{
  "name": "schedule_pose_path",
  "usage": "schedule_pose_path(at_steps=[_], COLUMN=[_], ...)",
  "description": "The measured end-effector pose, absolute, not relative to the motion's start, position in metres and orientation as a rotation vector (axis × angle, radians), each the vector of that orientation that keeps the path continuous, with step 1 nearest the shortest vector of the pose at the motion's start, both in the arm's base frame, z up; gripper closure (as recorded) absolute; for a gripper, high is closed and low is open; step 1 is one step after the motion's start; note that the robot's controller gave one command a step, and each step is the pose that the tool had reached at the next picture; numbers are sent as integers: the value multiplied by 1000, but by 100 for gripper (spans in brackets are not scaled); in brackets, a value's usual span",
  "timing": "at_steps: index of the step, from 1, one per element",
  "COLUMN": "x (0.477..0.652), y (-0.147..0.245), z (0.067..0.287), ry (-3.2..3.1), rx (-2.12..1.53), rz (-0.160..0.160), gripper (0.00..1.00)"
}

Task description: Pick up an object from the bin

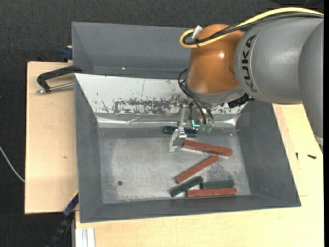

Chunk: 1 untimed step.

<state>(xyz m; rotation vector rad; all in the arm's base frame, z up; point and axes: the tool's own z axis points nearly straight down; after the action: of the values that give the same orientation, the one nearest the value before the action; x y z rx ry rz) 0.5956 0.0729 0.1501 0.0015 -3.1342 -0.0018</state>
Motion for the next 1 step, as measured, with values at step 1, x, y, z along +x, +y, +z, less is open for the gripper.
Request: schedule_pose_path(at_steps=[1], x=[598], y=[73], z=[155], ry=[-3143], rx=[0], rz=[-2], gripper=[0])
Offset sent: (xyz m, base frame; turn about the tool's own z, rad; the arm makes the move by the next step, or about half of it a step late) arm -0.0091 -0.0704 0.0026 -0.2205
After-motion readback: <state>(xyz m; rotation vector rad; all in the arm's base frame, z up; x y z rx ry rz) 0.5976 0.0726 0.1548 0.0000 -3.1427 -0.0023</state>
